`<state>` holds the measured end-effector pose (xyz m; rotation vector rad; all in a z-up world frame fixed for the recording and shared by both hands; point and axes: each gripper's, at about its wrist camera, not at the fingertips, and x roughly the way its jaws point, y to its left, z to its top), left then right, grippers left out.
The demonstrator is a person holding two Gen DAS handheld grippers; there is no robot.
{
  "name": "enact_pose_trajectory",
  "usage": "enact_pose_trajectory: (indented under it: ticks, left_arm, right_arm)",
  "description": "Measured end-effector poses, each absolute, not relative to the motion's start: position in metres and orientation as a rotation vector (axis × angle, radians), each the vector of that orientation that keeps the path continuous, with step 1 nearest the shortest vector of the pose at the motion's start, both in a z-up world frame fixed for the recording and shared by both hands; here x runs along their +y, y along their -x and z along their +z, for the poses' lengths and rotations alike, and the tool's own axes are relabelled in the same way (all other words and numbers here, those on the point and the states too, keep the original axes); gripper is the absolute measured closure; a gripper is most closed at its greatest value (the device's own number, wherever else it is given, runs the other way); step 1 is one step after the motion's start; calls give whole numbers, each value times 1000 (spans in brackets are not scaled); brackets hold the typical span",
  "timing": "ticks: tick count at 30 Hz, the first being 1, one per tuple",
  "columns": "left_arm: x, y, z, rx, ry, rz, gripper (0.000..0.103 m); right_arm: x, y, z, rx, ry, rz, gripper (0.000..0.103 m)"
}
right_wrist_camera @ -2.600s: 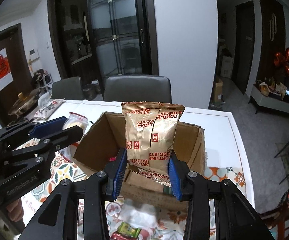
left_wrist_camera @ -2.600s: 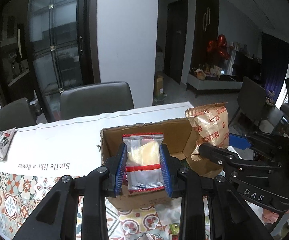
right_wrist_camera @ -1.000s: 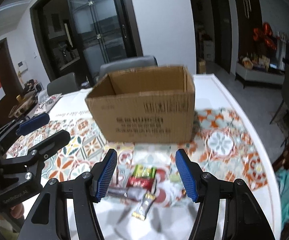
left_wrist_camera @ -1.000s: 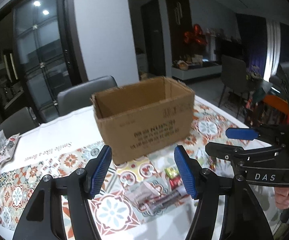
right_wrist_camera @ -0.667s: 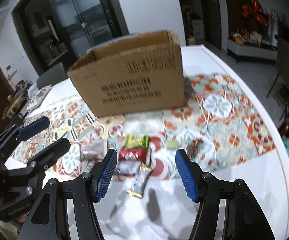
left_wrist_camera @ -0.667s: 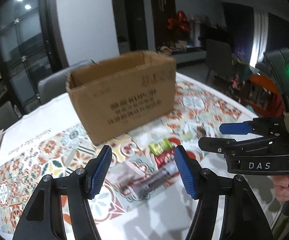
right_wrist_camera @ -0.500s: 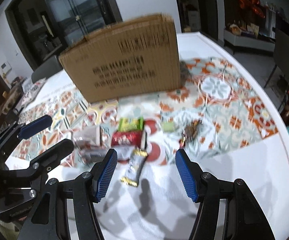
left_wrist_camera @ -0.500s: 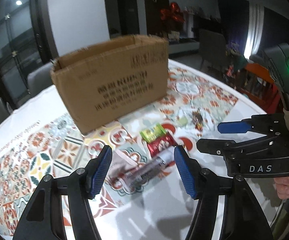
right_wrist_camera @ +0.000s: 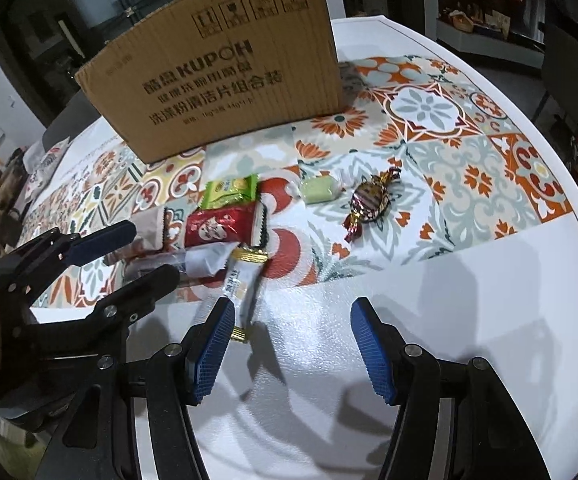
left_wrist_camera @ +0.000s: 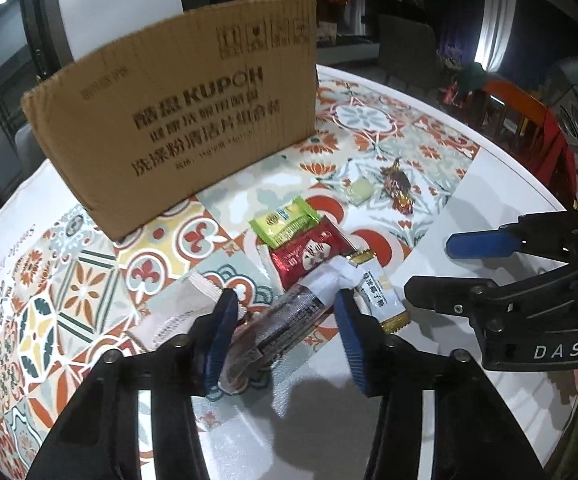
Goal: Organize snacks
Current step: 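Grasp the long wrapped bar with the left tool while the right tool grasps the small white bar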
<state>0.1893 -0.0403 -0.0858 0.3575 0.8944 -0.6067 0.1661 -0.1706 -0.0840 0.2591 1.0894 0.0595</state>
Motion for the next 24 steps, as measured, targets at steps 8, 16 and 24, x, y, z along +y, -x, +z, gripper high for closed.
enact_pose_trajectory:
  ticks: [8, 16, 24]
  left_arm:
    - [-49, -194, -100, 921, -358, -607, 59]
    - [-50, -193, -103, 941, -332, -598, 73]
    - [-35, -193, -99, 1032, -192, -580, 81]
  right_arm:
    - [-169, -168, -87, 1095, -270, 68, 41]
    - [-165, -167, -86, 1082, -261, 86, 41]
    - [-162, -170, -81, 1061, -256, 106, 43]
